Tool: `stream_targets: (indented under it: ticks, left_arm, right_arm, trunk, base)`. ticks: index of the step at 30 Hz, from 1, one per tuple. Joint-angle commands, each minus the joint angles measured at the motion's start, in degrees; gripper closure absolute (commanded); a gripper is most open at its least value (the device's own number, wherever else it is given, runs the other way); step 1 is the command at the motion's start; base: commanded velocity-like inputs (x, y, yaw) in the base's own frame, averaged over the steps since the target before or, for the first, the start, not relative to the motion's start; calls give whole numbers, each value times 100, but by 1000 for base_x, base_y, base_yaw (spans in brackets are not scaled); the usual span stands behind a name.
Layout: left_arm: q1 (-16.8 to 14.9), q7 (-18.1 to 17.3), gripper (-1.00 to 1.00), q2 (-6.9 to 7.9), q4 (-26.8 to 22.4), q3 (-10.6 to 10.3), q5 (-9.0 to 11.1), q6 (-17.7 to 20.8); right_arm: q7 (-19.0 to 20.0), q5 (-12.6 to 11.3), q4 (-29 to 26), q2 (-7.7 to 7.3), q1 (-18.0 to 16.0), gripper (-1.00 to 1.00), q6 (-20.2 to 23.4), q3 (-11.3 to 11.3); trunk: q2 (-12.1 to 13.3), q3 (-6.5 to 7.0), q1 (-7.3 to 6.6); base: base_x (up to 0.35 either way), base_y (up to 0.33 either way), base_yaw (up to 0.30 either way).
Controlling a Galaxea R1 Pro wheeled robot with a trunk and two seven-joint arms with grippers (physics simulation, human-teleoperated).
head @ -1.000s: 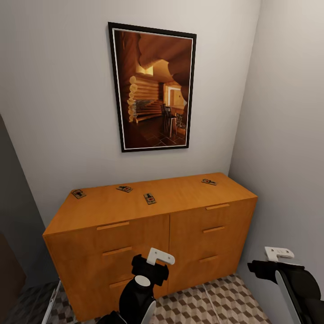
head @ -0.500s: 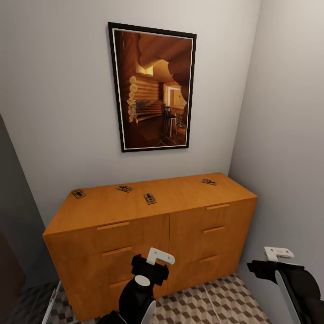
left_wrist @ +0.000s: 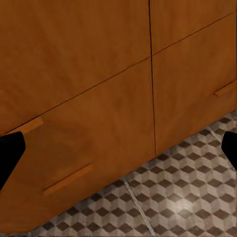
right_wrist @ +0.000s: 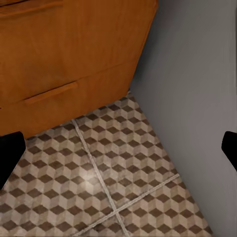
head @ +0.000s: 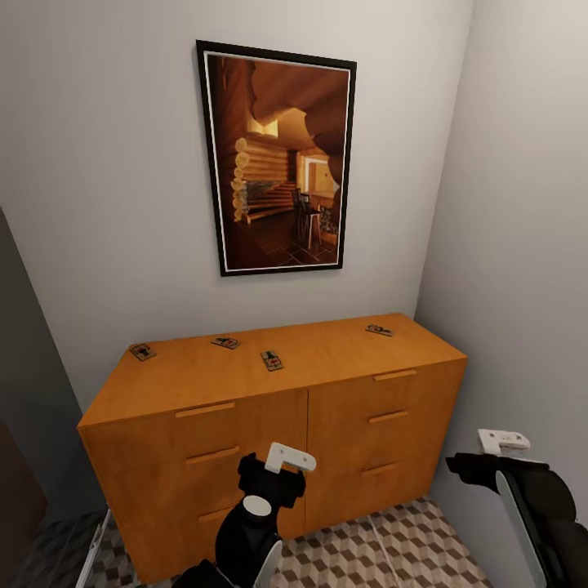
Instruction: Take the four mousetraps from the cabinet in the bathroom and place them on the bathroom floor. Make sure all four end up on the same floor surface, and ensure that at least two of them are either under or directly next to the same bathroom sink.
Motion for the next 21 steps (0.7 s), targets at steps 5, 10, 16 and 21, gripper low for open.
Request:
stream_targets:
  ticks: [5,10,16,21]
  left_arm:
    - [-343,1,-100,0,-12,-2,23,-105]
    - [-672,-30,-100,0,-11,-1,32,-112]
    - [-1002,-104,-100,0,-9,5,39,-119]
    - [-1308,-252,-100,0,-1,7,46,-122]
  right_arm:
    - [-8,5,-1,-5,-372,-100,25,12]
    - [-18,13,1,-9,-595,-100,25,14]
    - [-30,18,2,-10,-823,-100,25,15]
    - [-33,20,3,-11,-994,-100,25,17]
  trunk:
    - [-4,-7,0]
    - [-4,-7,0]
    - [-4,-7,0]
    - [-4,-7,0]
  base:
    - [0,0,0]
    - [0,0,0]
    - [0,0,0]
    - [0,0,0]
